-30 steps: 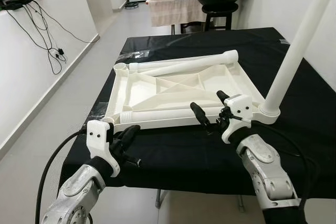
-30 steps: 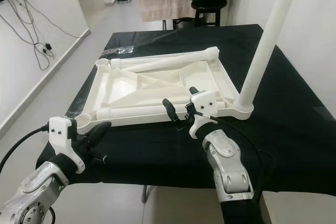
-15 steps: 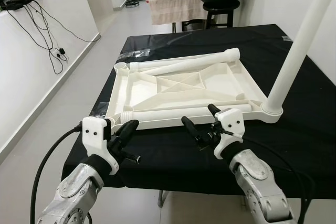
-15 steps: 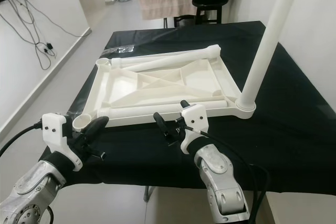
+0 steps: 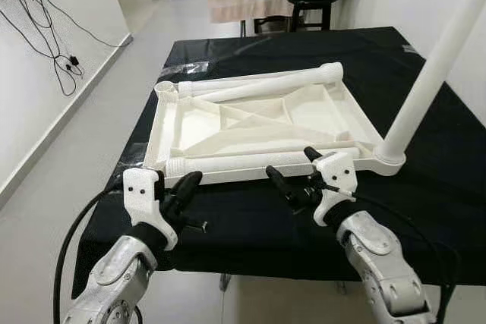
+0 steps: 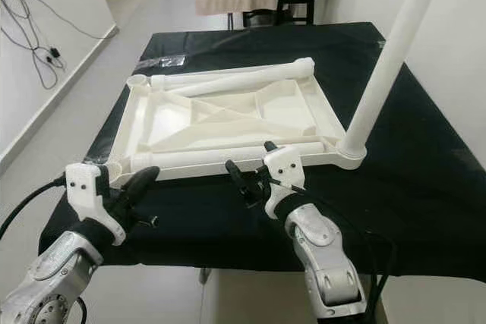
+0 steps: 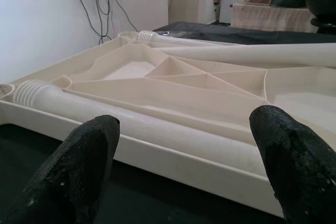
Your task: Building children table
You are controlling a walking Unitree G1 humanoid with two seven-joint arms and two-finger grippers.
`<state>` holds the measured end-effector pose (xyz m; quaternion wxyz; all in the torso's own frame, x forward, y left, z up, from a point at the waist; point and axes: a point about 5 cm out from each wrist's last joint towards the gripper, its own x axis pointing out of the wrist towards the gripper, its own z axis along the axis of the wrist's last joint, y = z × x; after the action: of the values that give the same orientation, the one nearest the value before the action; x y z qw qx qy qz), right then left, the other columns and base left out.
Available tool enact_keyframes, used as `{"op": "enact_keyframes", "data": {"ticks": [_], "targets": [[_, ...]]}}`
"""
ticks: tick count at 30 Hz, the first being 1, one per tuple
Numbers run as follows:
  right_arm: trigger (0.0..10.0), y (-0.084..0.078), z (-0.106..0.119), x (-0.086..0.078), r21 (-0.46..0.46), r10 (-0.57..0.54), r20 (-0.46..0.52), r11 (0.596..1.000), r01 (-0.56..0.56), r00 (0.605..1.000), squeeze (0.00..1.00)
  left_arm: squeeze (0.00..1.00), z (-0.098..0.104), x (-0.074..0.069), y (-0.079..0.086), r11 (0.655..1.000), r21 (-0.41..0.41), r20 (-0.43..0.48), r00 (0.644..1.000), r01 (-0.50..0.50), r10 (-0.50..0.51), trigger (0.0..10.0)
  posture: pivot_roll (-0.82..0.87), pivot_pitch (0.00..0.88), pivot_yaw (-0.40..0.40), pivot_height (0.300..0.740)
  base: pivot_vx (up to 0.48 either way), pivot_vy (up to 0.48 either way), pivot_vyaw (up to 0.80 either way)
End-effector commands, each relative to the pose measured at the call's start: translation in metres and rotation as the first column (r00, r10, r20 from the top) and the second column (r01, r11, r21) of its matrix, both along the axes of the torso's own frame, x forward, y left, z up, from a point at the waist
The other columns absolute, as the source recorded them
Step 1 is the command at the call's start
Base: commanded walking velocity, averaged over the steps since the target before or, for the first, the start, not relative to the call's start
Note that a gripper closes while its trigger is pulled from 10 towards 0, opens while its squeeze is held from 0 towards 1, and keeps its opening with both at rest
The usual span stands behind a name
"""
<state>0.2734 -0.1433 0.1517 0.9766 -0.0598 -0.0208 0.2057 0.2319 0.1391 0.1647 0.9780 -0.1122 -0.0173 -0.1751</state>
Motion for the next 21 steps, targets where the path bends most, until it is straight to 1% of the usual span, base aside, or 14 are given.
{"op": "enact_keyframes", "data": {"ticks": [1,5,9,14,21], "targets": [[10.0,-0.0047,-0.0002,-0.0013,0.005,-0.005,-0.012,1.000,0.005,1.000,0.00,0.00,-0.0024,-0.0010,0.0020,1.000,0.011,-0.008,1.000,-0.018,0.018,10.0,-0.06,0.072,0.028,0.740,0.000,0.000,0.00],[10.0,-0.0102,0.0006,0.0008,-0.018,-0.014,-0.010,1.000,0.014,1.000,0.00,0.00,-0.0010,-0.0008,-0.0002,1.000,0.003,-0.003,1.000,-0.022,0.022,10.0,-0.05,0.081,0.014,0.740,0.000,0.000,0.00],[10.0,-0.0106,0.0011,0.0025,-0.020,-0.014,-0.007,1.000,0.014,1.000,0.00,0.00,-0.0011,-0.0018,-0.0004,1.000,0.002,-0.003,1.000,-0.023,0.023,10.0,-0.05,0.082,0.012,0.740,0.000,0.000,0.00],[10.0,-0.0081,0.0000,0.0020,0.007,-0.011,0.002,1.000,0.011,1.000,0.00,0.00,-0.0033,-0.0020,0.0005,1.000,0.007,-0.007,1.000,-0.008,0.008,10.0,-0.05,0.087,0.022,0.740,0.000,0.000,0.00],[10.0,-0.0076,0.0005,0.0020,0.015,-0.016,0.010,1.000,0.015,1.000,0.00,0.00,-0.0038,-0.0002,0.0007,1.000,0.014,-0.009,1.000,0.004,-0.004,10.0,-0.06,0.087,0.031,0.740,0.000,0.000,0.00]]}}
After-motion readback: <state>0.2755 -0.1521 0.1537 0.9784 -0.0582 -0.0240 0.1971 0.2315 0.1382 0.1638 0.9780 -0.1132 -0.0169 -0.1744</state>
